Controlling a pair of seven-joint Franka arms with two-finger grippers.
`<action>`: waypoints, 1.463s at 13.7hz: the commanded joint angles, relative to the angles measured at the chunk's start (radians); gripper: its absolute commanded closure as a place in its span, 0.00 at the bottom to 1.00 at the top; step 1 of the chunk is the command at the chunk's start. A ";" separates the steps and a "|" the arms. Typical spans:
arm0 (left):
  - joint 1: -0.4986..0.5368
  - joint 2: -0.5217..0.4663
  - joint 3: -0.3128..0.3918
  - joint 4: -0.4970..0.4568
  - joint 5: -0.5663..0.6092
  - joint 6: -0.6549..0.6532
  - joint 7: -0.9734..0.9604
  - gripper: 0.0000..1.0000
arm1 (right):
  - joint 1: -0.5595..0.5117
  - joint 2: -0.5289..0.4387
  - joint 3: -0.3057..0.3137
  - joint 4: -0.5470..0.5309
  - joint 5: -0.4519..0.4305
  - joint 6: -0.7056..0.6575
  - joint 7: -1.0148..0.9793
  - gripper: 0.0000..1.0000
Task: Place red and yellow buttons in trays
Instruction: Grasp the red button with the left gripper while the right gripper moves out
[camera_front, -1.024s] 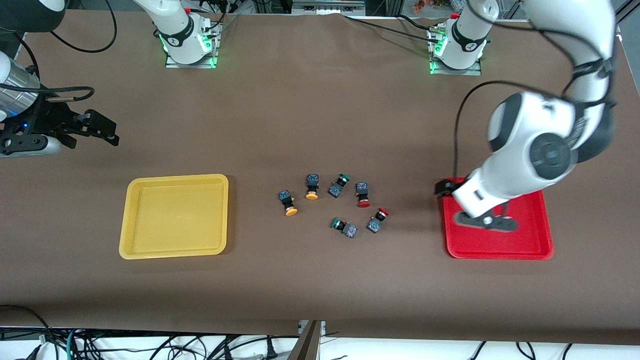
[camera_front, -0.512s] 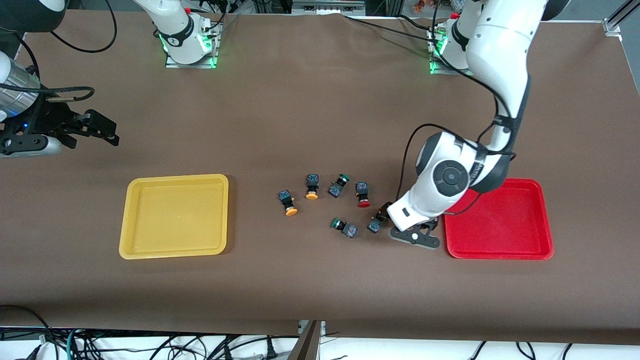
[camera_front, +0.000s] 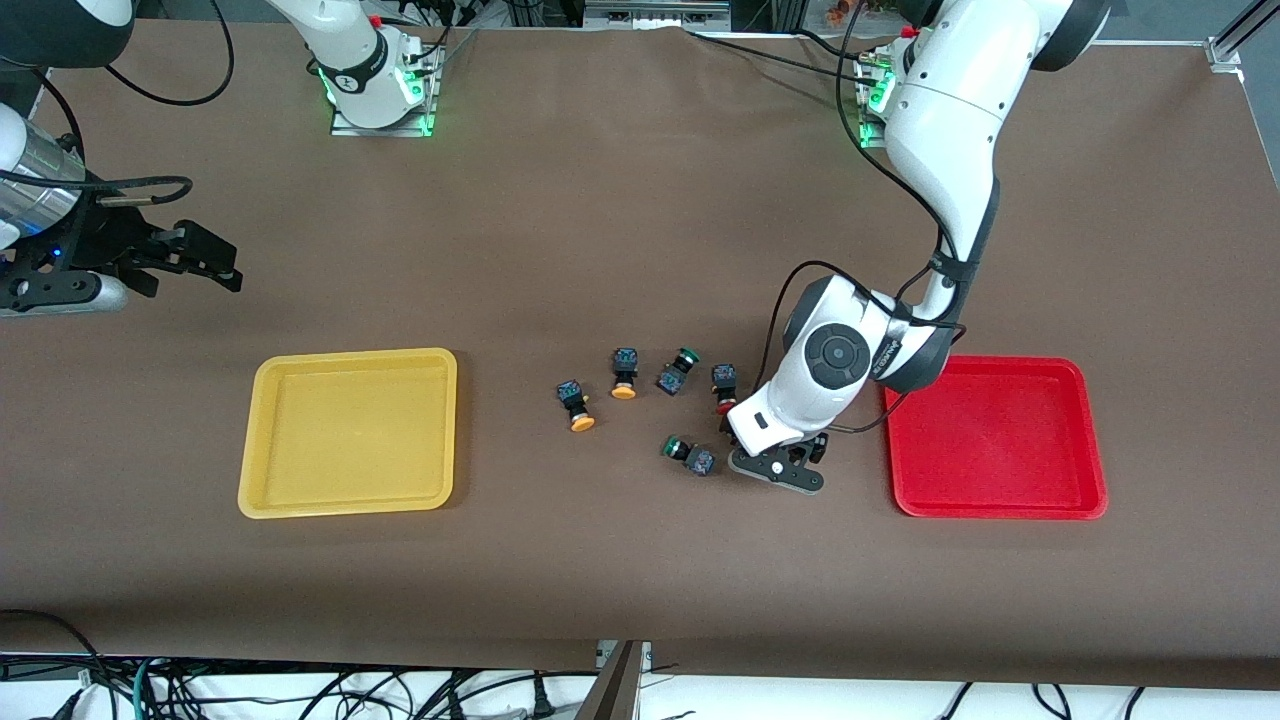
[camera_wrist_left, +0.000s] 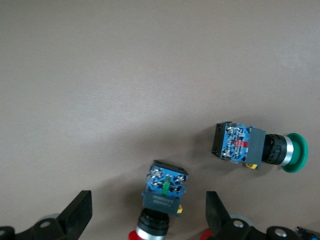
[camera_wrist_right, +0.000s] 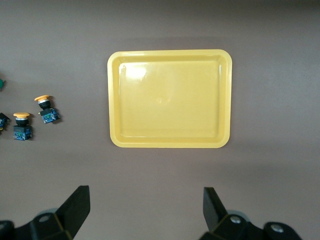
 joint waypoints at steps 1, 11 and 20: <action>-0.022 0.032 0.012 0.034 0.016 0.009 -0.009 0.00 | 0.001 -0.003 0.006 0.010 0.018 -0.008 0.008 0.00; -0.024 0.057 0.012 0.032 0.023 0.048 -0.006 0.42 | 0.041 0.163 0.006 0.030 0.054 0.066 -0.020 0.00; 0.026 0.026 0.025 0.031 0.025 0.033 0.008 0.86 | 0.205 0.358 0.008 0.035 0.135 0.209 -0.012 0.00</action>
